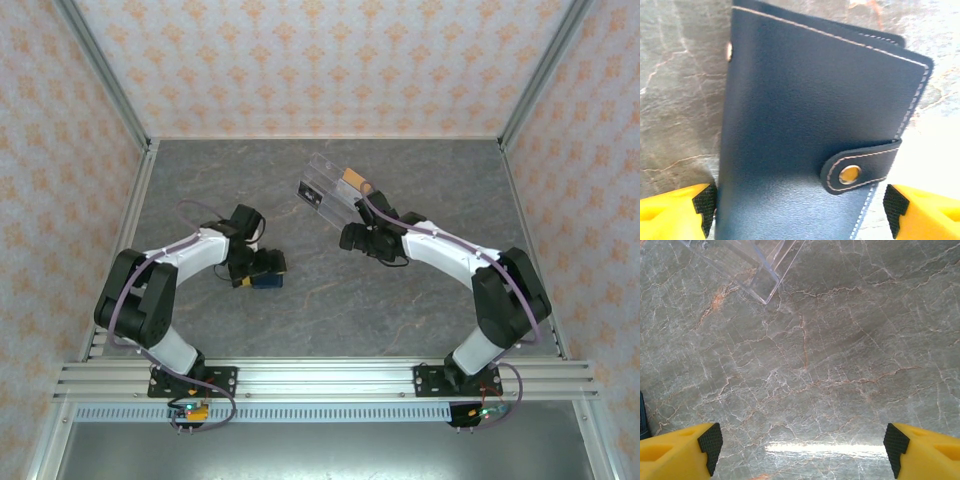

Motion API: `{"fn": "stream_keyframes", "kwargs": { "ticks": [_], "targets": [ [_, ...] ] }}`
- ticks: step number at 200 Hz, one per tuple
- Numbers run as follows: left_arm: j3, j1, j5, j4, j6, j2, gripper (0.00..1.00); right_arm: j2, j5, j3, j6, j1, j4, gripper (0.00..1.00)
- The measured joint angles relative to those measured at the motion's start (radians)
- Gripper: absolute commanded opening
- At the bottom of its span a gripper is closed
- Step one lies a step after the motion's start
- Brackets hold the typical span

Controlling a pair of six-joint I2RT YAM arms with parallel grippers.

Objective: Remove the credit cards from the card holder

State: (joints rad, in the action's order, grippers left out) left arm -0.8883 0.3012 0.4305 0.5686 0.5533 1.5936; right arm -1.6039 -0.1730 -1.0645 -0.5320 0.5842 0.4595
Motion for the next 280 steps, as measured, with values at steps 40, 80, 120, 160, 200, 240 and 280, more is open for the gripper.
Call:
{"fn": "stream_keyframes", "kwargs": {
  "ticks": [40,80,120,160,200,240,280],
  "targets": [
    [-0.059,-0.024,-0.027,0.035,-0.020,-0.020,0.82,-0.005,0.009,-0.003,0.000,0.014,0.000,0.85],
    [-0.093,-0.074,-0.045,0.043,-0.055,-0.016,0.53,-0.021,0.008,-0.023,-0.002,0.036,0.000,0.82],
    [-0.093,-0.087,-0.075,0.063,-0.067,0.047,0.41,-0.047,0.008,-0.033,-0.007,0.043,0.000,0.81],
    [-0.091,-0.087,-0.063,0.062,-0.080,0.065,0.26,-0.076,0.004,-0.049,-0.007,0.044,0.003,0.77],
    [-0.065,-0.070,-0.016,0.032,-0.068,0.063,0.20,-0.086,-0.004,-0.071,-0.002,0.050,0.010,0.74],
    [-0.055,0.045,0.016,-0.027,0.003,0.063,0.20,-0.086,-0.035,-0.074,0.013,0.050,0.011,0.64],
    [-0.055,0.135,0.046,-0.097,0.084,0.082,0.21,-0.117,-0.169,-0.074,0.043,0.056,-0.014,0.50]
  ]
}}
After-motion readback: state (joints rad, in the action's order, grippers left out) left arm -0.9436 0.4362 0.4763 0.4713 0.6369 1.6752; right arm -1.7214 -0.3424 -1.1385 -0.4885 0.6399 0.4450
